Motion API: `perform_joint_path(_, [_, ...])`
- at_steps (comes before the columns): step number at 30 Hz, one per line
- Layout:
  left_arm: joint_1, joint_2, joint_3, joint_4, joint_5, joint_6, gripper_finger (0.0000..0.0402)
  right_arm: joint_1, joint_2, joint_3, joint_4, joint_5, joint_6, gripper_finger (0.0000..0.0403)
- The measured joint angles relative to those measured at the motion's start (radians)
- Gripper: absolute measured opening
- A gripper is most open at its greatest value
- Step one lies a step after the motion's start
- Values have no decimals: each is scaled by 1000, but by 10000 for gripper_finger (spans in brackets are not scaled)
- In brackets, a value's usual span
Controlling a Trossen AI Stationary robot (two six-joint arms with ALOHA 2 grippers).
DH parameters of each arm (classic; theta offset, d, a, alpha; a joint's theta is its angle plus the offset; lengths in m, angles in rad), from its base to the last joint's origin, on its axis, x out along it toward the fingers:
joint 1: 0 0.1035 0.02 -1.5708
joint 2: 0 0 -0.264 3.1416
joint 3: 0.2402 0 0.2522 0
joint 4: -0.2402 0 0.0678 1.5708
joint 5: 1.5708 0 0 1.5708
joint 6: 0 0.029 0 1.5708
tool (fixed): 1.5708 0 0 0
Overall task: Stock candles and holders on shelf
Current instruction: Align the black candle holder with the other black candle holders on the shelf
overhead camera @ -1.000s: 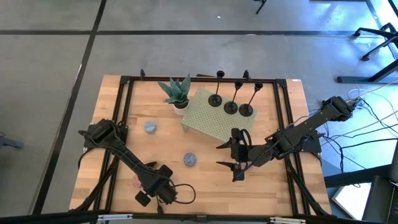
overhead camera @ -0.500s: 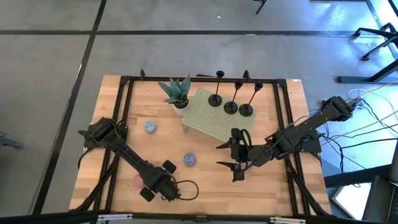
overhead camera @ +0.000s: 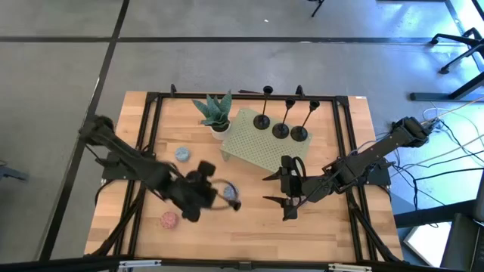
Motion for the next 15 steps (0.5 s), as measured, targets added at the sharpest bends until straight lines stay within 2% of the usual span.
perform_joint_path(4, [42, -116, 0, 76, -146, 17, 12, 0, 0, 0, 0, 0, 0, 263])
perform_joint_path(7, [84, -169, 0, 173, -217, 40, 12, 0, 0, 0, 0, 0, 0, 263])
perform_joint_path(11, [161, -185, 0, 334, -186, 56, 12, 0, 0, 0, 0, 1, 0, 263])
perform_joint_path(15, [235, -148, 0, 416, -189, 80, 12, 0, 0, 0, 0, 0, 0, 263])
